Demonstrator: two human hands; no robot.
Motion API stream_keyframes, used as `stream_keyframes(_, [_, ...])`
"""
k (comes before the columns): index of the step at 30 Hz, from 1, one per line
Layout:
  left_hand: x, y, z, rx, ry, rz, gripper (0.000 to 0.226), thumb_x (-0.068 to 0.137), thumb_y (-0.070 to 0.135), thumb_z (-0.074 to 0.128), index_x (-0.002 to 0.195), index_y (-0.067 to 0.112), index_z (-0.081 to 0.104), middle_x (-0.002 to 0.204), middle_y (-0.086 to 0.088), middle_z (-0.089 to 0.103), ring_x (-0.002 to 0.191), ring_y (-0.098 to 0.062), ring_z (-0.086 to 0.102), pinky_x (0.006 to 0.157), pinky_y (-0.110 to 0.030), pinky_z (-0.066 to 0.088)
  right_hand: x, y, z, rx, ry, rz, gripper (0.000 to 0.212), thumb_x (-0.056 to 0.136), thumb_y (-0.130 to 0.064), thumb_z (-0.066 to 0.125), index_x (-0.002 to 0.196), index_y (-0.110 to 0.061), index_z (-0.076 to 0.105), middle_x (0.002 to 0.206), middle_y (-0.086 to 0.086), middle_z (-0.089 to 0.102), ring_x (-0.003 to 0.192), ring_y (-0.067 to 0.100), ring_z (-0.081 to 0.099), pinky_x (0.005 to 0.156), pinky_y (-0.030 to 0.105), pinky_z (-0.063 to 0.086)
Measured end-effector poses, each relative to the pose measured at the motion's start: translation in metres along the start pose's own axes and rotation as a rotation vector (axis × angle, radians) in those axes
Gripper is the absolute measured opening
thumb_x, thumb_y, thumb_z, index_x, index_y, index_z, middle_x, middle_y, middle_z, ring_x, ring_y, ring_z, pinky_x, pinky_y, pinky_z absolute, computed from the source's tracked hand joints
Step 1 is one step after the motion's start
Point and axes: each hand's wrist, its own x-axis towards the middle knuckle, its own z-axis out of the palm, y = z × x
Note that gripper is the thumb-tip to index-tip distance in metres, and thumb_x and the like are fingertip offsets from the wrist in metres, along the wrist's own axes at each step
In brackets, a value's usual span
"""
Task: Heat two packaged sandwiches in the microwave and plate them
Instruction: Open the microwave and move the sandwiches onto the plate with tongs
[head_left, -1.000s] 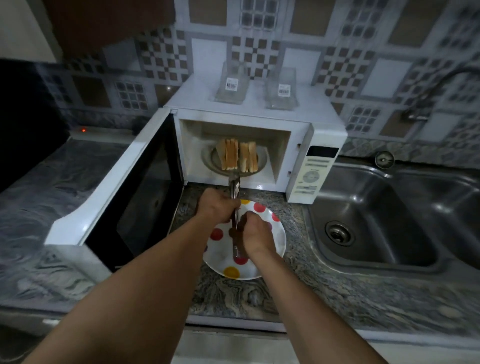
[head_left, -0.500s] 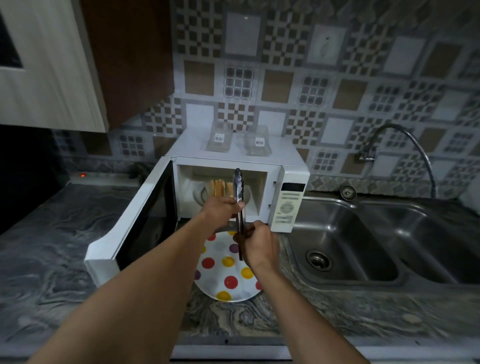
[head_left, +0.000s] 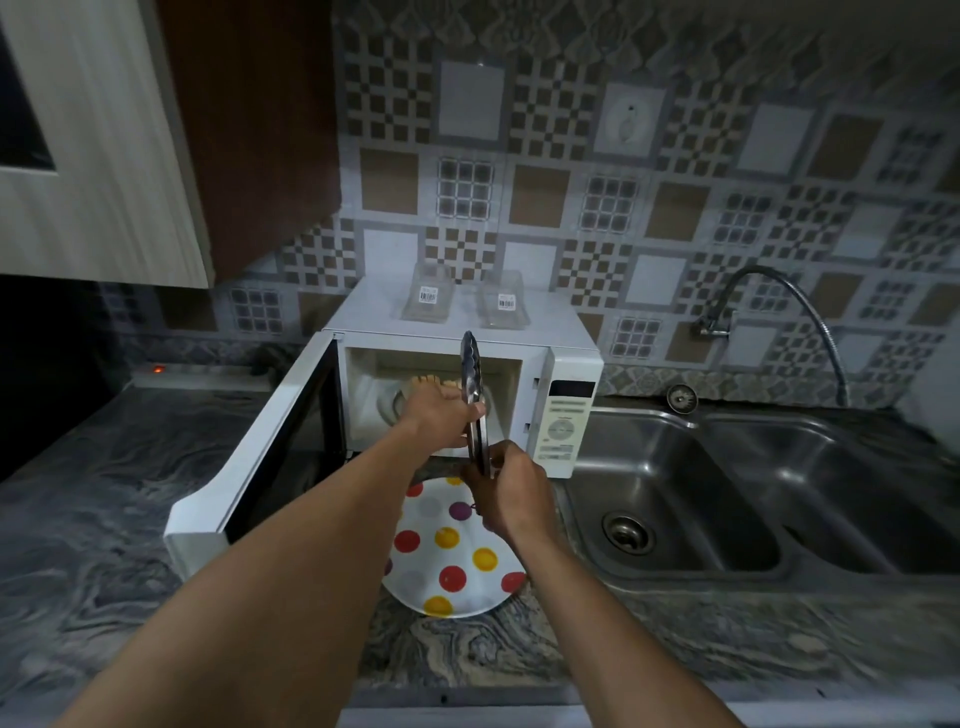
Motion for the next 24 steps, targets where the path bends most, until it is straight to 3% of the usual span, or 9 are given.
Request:
stream_keyframes(3, [-0.004,0.005,0.002,0.004,0.006,-0.014,0.014,0.088,0.008,0.071,0.098,-0.002,0.071,0.099,-0.017,0.072,0.09,-0.028,0.071,0.064,-0.027,0.059,0.002,0.001,0.001,0.021,-0.015,-0.018,0.023,0.095,-0.045,0.059,0.094,-0.022,0.057,0.068,-0.003,0.068,0.046,0.008,0.062,0.052,0.034,0.051])
stream_keyframes(7, [-0.003,0.0,0.004,-0.002,0.03,-0.021,0.013,0.087,0.009,0.072,0.095,-0.002,0.072,0.098,-0.016,0.072,0.086,-0.025,0.069,0.053,-0.021,0.055,0.006,0.004,0.01,-0.015,-0.028,-0.027,0.02,0.098,-0.04,0.053,0.102,-0.021,0.059,0.092,0.003,0.069,0.085,0.027,0.066,0.068,0.038,0.053])
stream_keyframes(11, [0.006,-0.016,0.005,-0.019,0.009,-0.05,0.011,0.086,0.012,0.073,0.095,0.006,0.073,0.1,-0.012,0.073,0.093,-0.027,0.07,0.081,-0.04,0.06,0.008,0.01,0.018,0.019,-0.048,-0.015,0.02,0.1,-0.041,0.049,0.101,-0.021,0.052,0.089,0.0,0.062,0.086,0.027,0.063,0.071,0.039,0.052])
stream_keyframes(15, [0.012,-0.029,0.008,-0.131,-0.019,-0.082,0.024,0.086,0.018,0.074,0.105,0.004,0.069,0.104,-0.013,0.07,0.098,-0.027,0.067,0.076,-0.042,0.061,0.014,0.019,0.024,0.064,-0.041,0.006,0.019,0.103,-0.032,0.045,0.106,-0.013,0.048,0.085,-0.003,0.049,0.09,0.03,0.061,0.067,0.038,0.046])
stream_keyframes(19, [0.018,-0.055,0.002,-0.236,0.051,-0.202,0.025,0.087,0.03,0.064,0.104,0.012,0.07,0.098,-0.007,0.074,0.089,-0.025,0.07,0.086,-0.043,0.055,0.024,0.03,0.036,0.046,-0.011,0.053,0.022,0.102,-0.029,0.045,0.112,-0.01,0.05,0.096,0.012,0.062,0.089,0.035,0.062,0.067,0.039,0.048])
stream_keyframes(21, [0.024,-0.082,-0.008,-0.053,0.164,-0.175,0.022,0.078,0.032,0.062,0.093,0.021,0.074,0.092,-0.002,0.076,0.088,-0.024,0.071,0.091,-0.041,0.053,0.028,0.037,0.044,0.013,-0.011,0.068,0.027,0.101,-0.031,0.047,0.118,-0.01,0.049,0.097,0.015,0.065,0.088,0.036,0.063,0.063,0.037,0.046])
stream_keyframes(24, [0.029,-0.137,-0.018,0.27,0.21,-0.091,0.024,0.085,0.005,0.057,0.1,0.011,0.074,0.107,-0.012,0.071,0.098,-0.026,0.062,0.086,-0.035,0.052,0.037,0.049,0.058,0.0,-0.033,0.095,0.034,0.101,-0.036,0.049,0.121,-0.009,0.048,0.099,0.016,0.068,0.091,0.037,0.064,0.064,0.038,0.048])
